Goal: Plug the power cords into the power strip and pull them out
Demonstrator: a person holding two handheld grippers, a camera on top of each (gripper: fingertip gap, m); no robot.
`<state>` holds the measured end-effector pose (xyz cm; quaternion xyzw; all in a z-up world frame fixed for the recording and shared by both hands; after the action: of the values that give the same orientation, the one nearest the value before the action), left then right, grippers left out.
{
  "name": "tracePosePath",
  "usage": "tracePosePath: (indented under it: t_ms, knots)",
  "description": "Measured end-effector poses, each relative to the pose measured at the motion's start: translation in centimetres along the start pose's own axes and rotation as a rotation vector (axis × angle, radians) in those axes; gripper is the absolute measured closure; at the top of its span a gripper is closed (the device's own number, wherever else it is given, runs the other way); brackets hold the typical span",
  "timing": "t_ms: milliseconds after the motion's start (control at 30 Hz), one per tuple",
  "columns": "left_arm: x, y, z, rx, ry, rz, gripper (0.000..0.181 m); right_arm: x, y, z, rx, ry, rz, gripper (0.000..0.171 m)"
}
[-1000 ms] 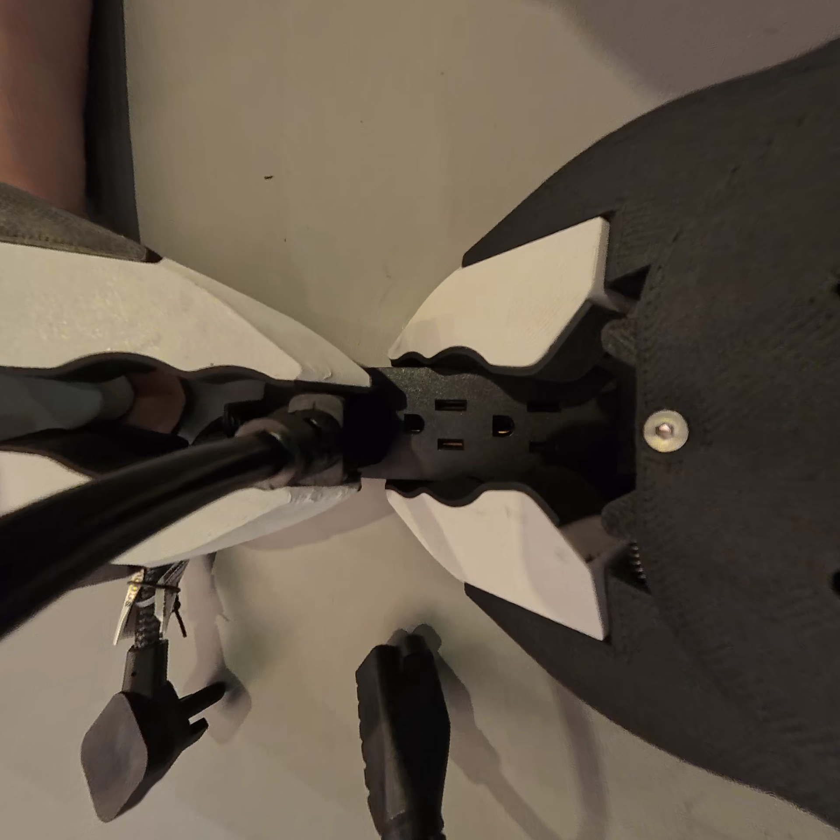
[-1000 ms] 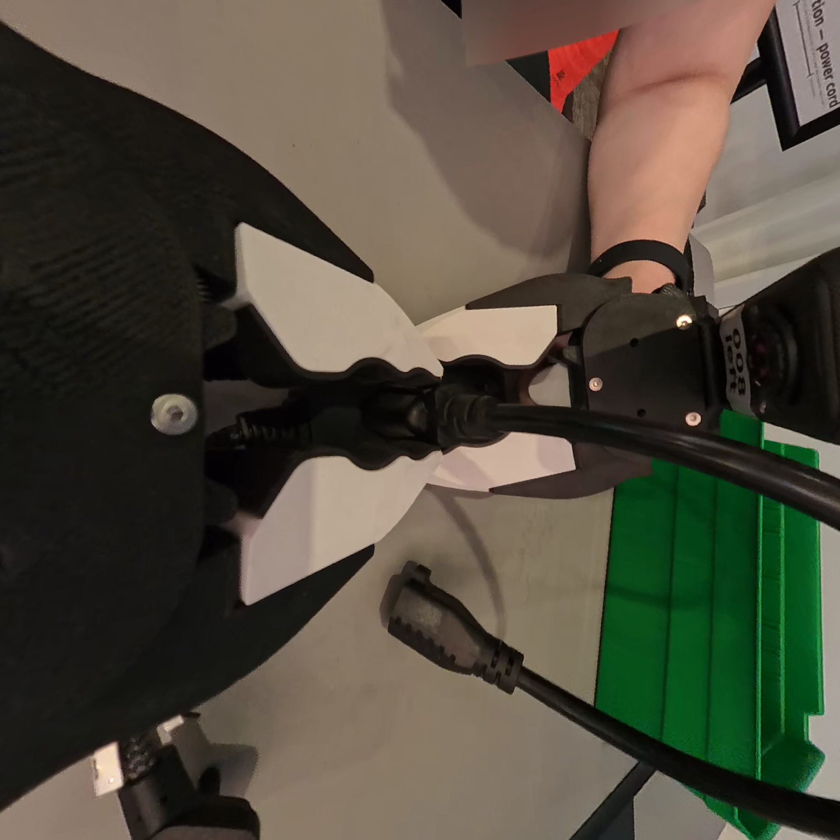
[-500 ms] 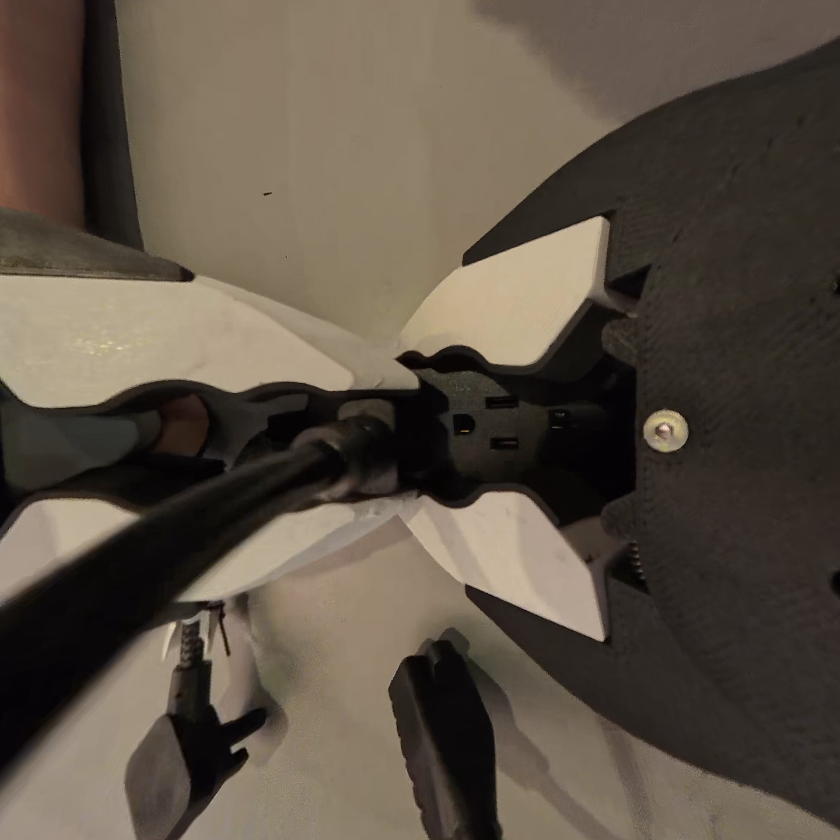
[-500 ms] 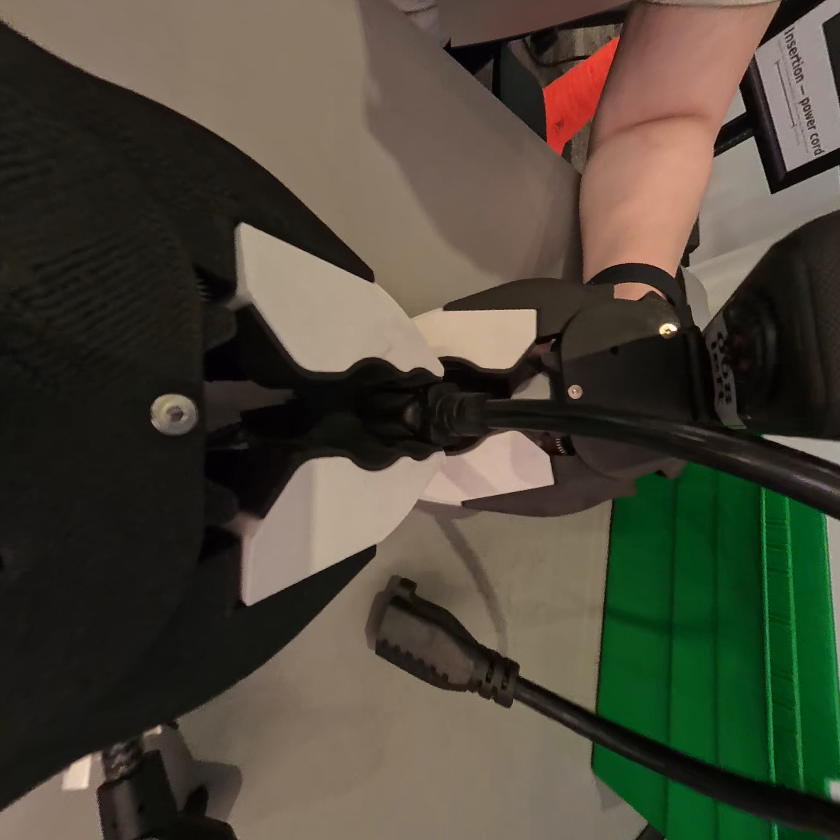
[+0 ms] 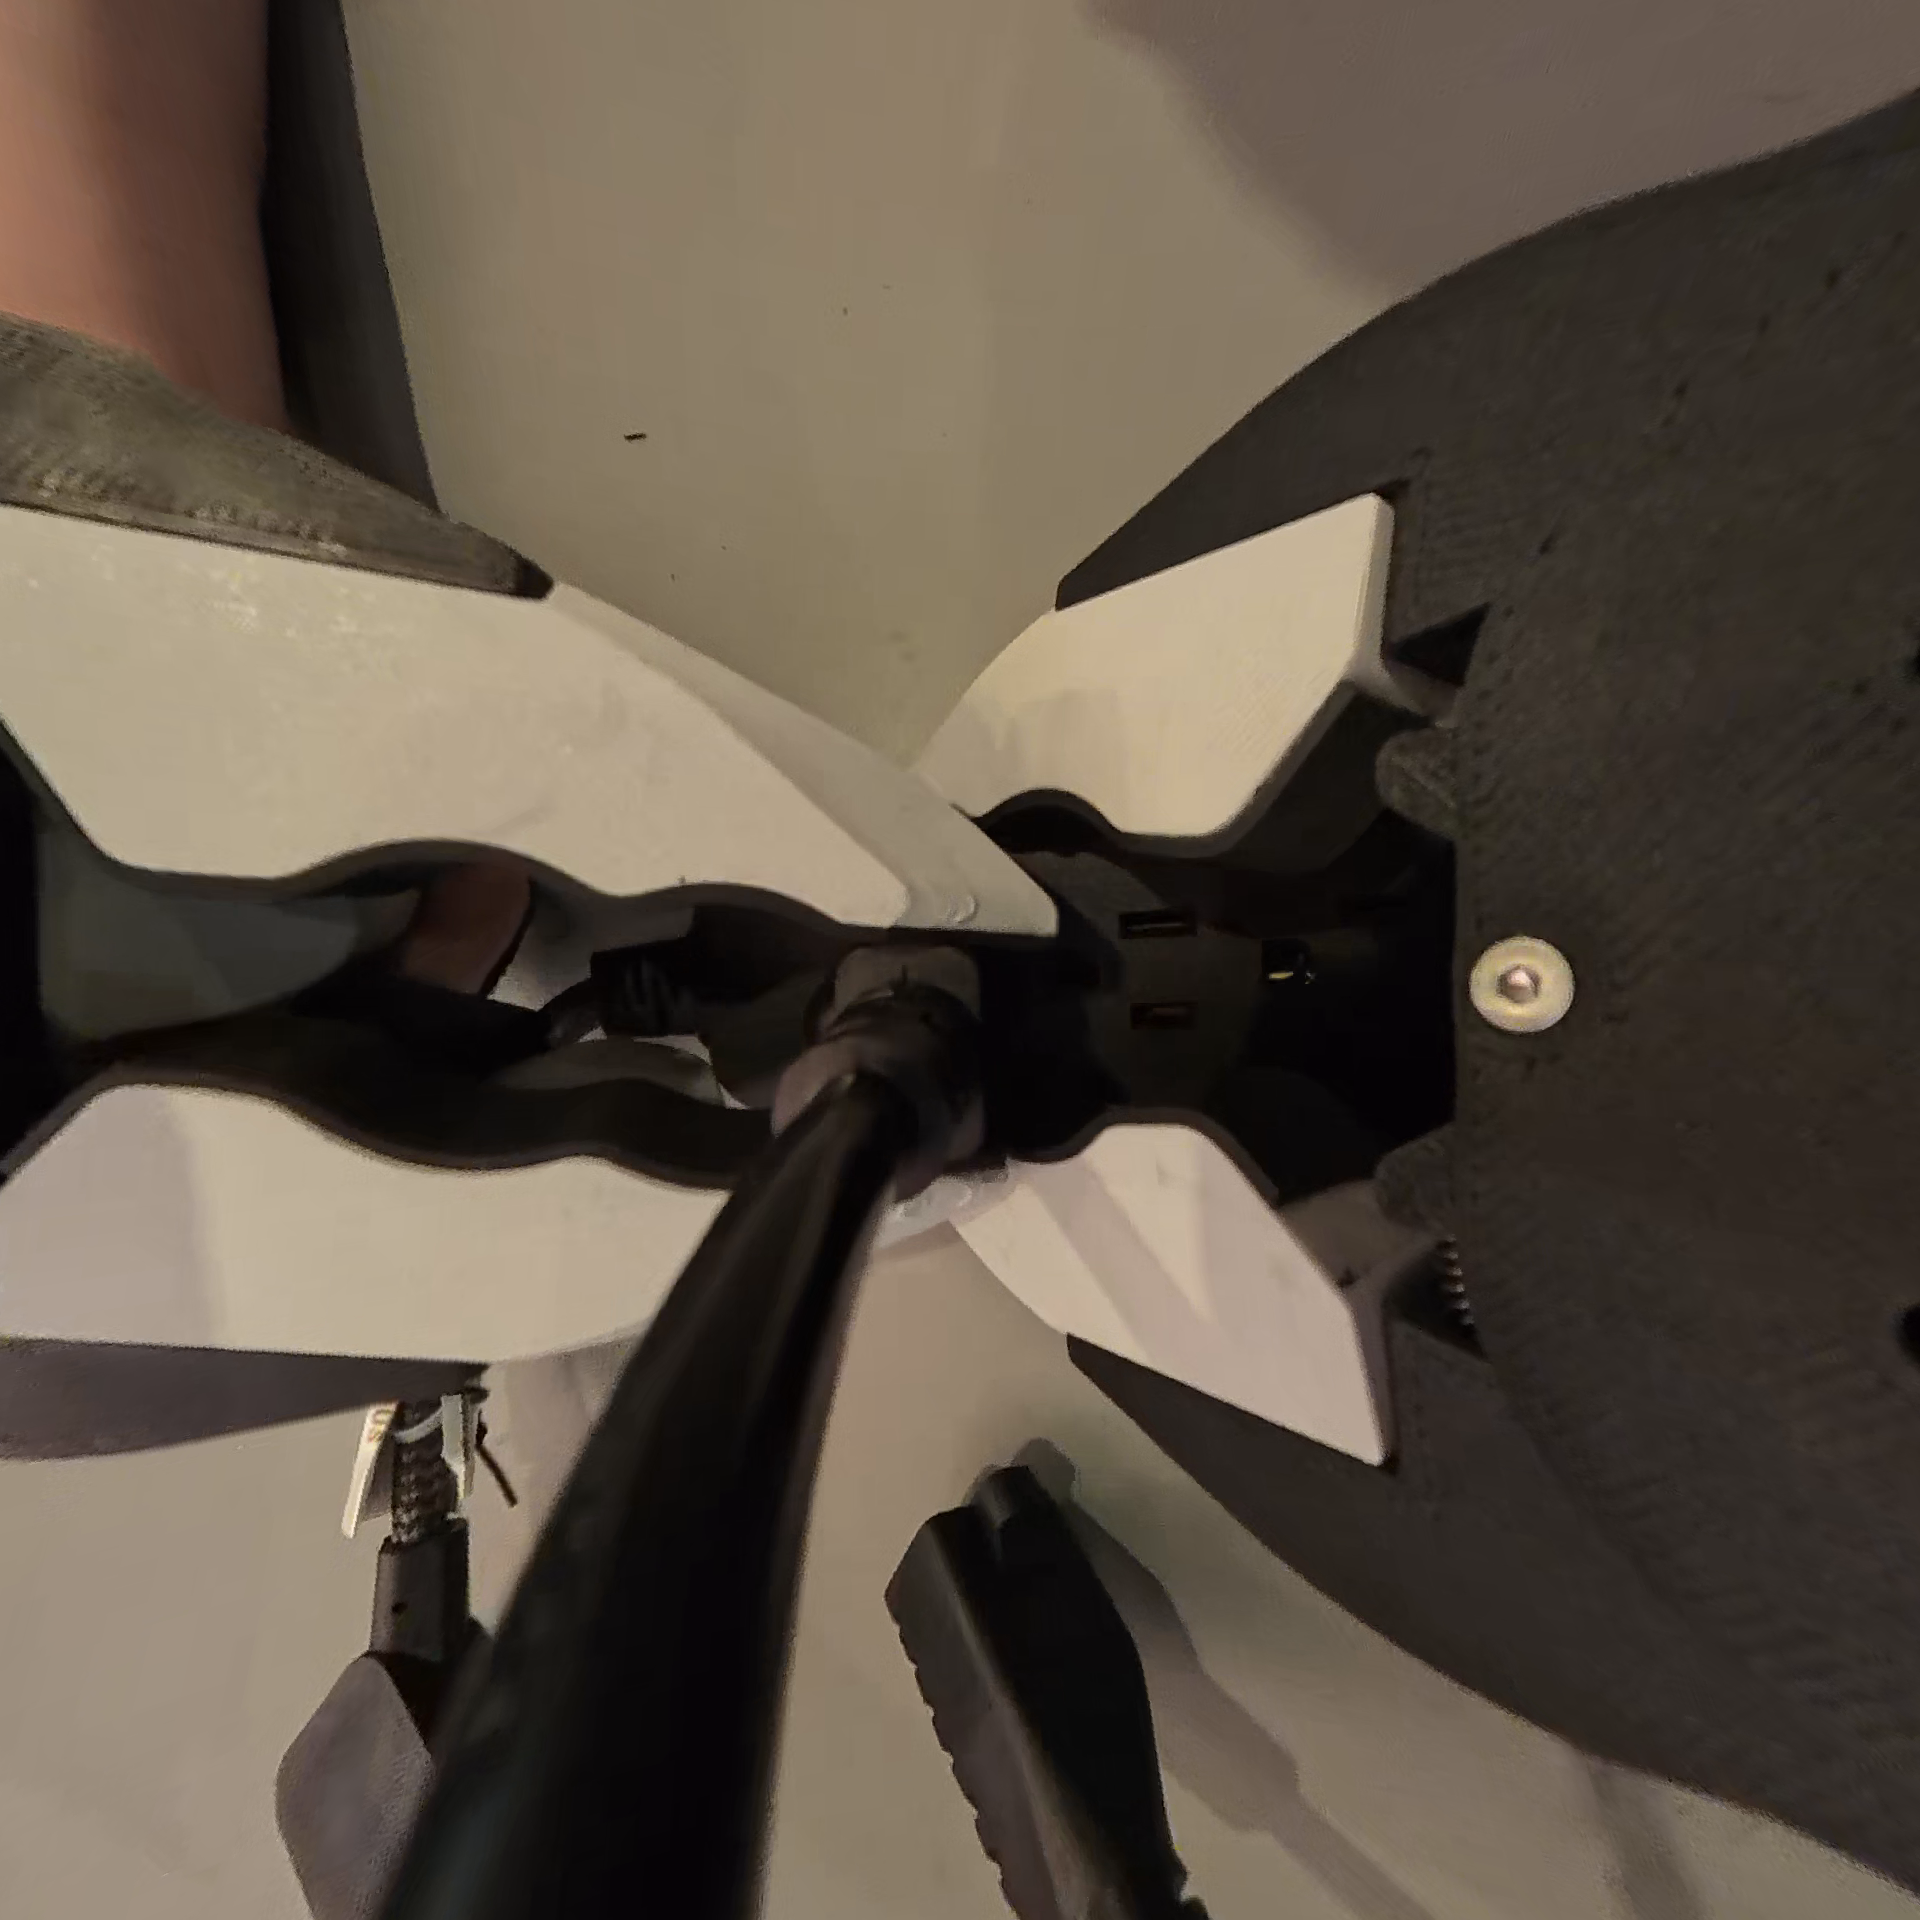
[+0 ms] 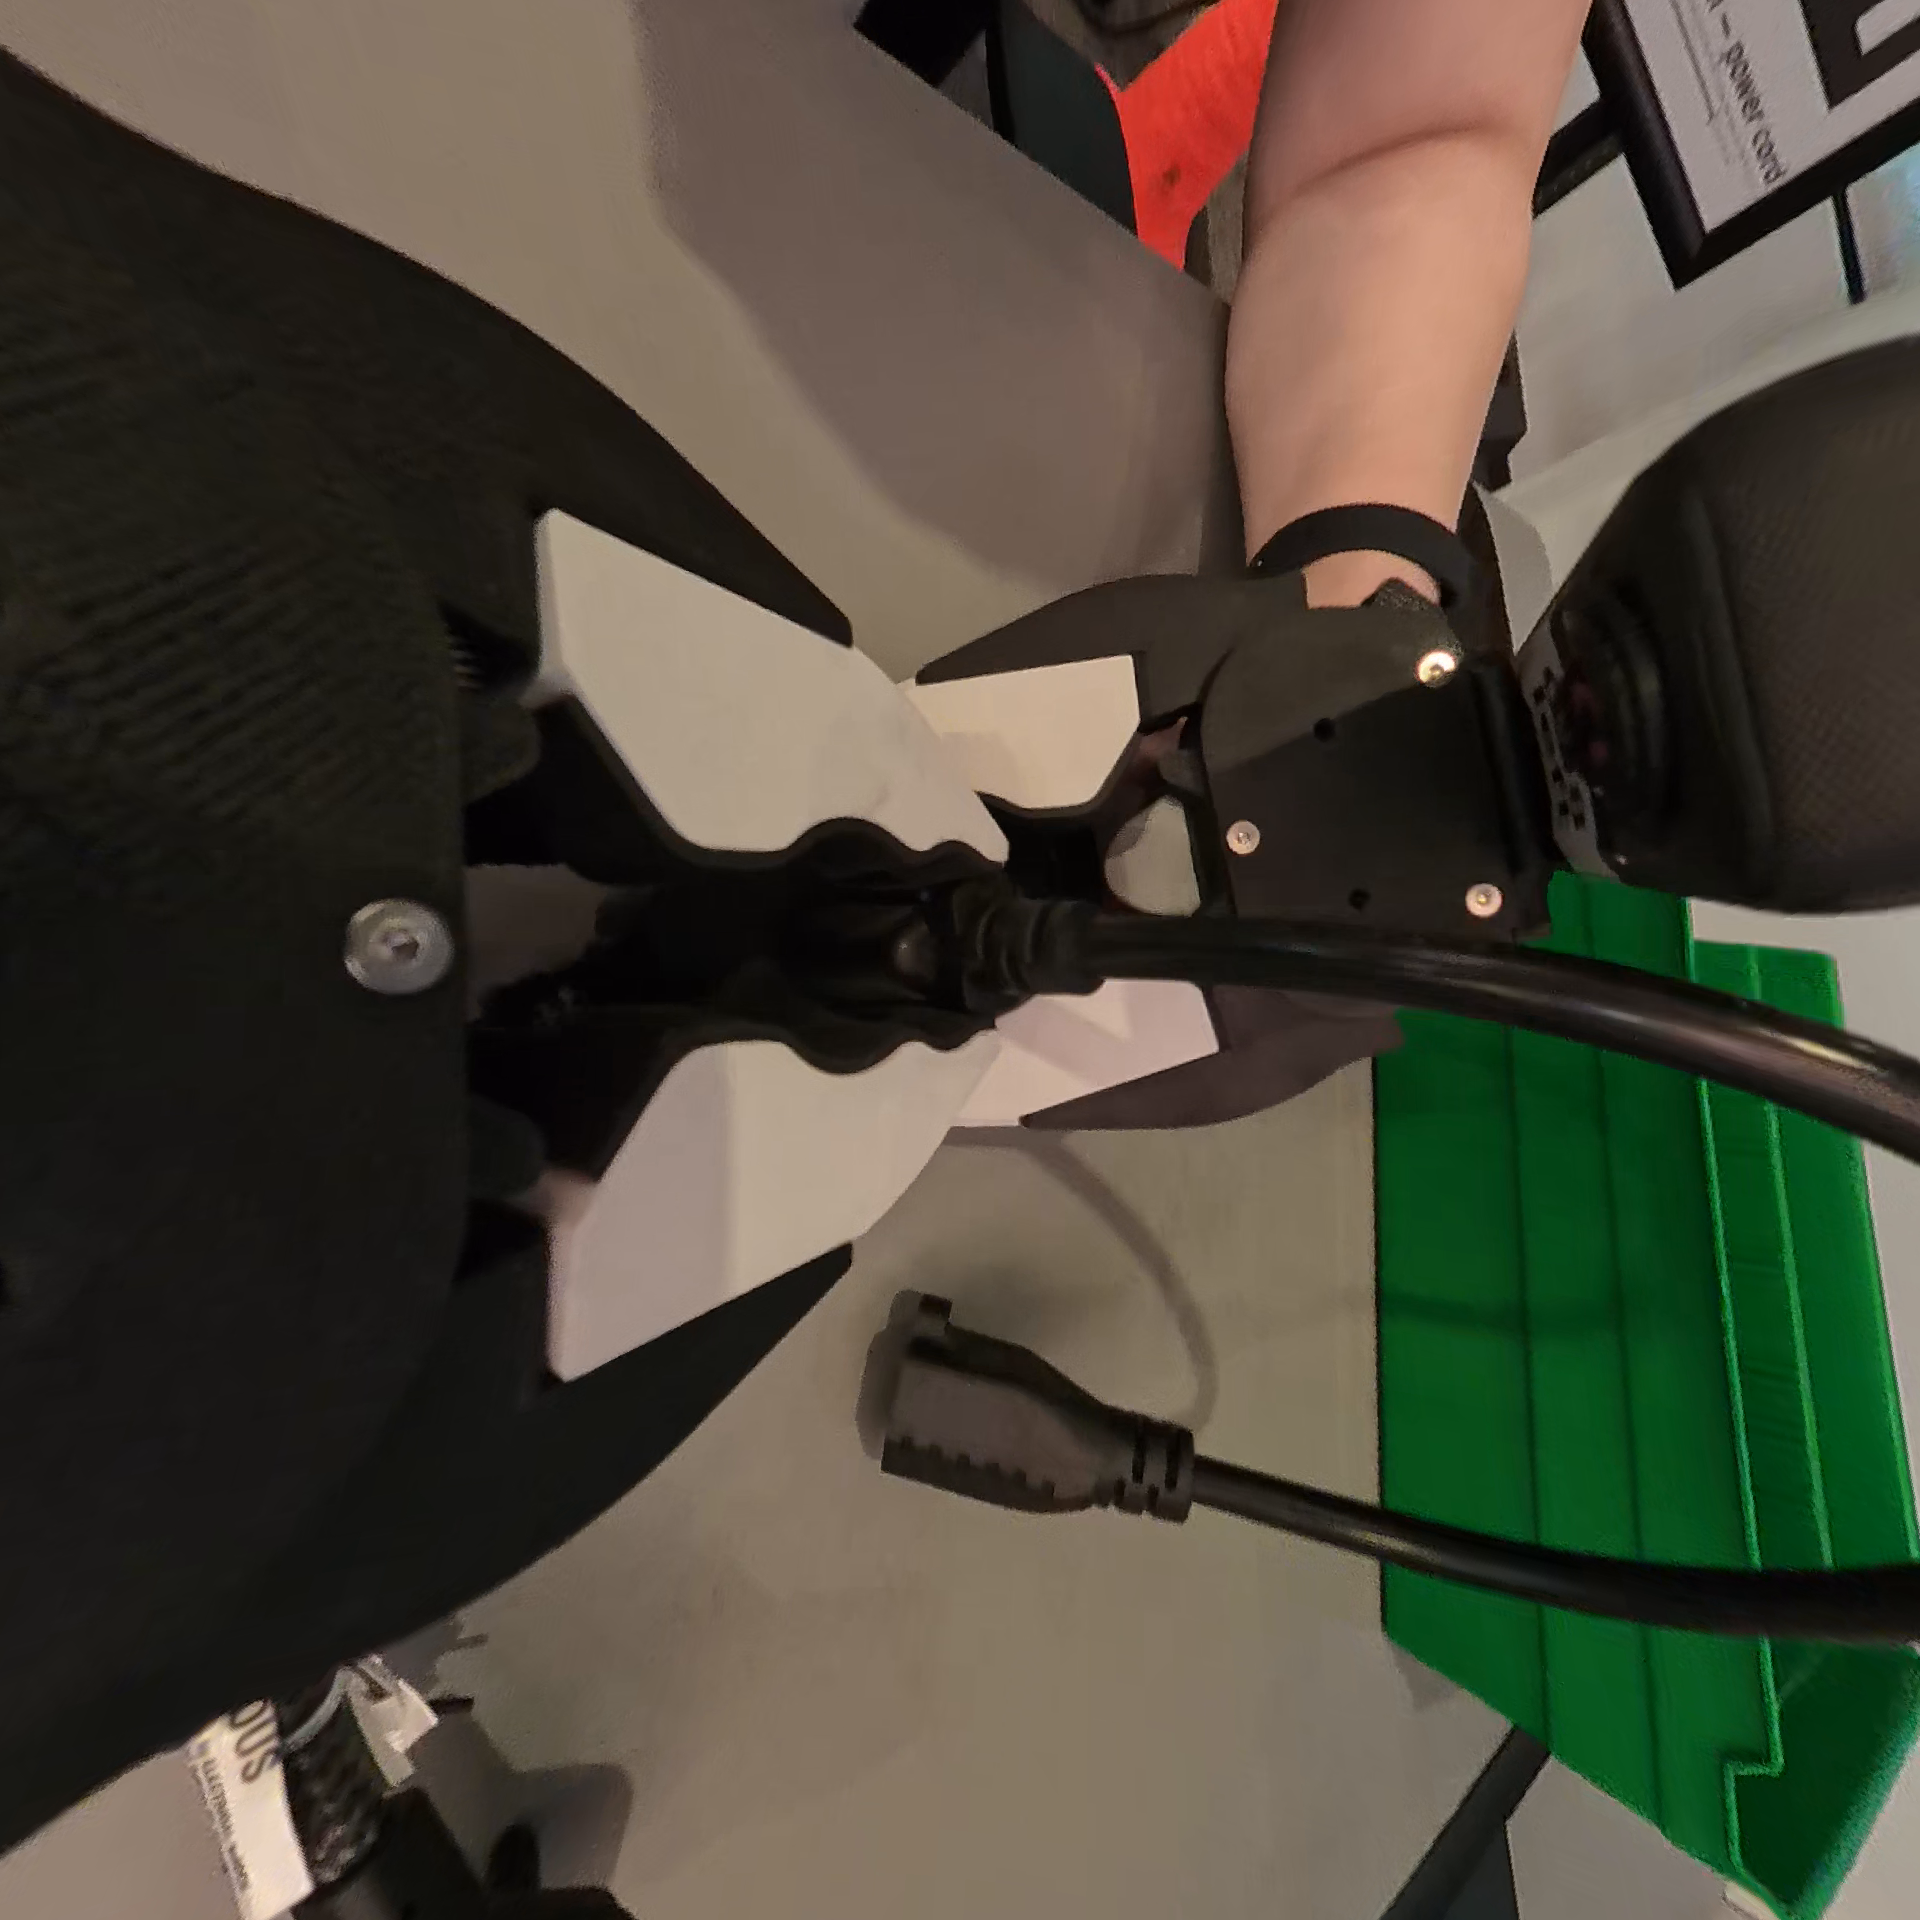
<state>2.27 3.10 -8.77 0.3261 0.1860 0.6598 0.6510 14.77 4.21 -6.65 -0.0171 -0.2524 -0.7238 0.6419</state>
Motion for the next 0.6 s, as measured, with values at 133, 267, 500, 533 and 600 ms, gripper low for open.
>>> tracePosePath:
  t_ms: [133,267,500,533,600]
  knots:
    - [-0.2,0.0,0.0,0.011,-0.016,0.003,0.135,-0.3,0.4,-0.4,0.004,0.001,0.037,0.149]
    - [-0.2,0.0,0.0,0.011,-0.028,-0.009,0.135,-0.5,0.9,-0.6,0.006,-0.010,0.058,0.149]
    - [0.0,0.1,-0.1,0.006,0.006,0.010,0.135,-0.4,-0.2,0.2,-0.009,-0.040,-0.006,0.149]
    - [0.1,0.2,-0.1,0.004,0.017,0.012,0.135,-0.5,-0.3,0.3,-0.011,-0.039,-0.009,0.150]
    - [0.1,0.1,-0.1,0.009,0.013,0.016,0.135,-0.8,-0.1,0.1,-0.008,-0.035,0.017,0.148]
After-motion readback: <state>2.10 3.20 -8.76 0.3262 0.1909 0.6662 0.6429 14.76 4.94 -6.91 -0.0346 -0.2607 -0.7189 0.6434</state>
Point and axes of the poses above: each gripper's, where its closed fingertips meet, y back along the fingers, z out of its top, x = y × z across the jaws, the point moved 10 cm from there along y, back along the fingers, and after that the axes turned 15 degrees about -y, right-handed, at the moved point
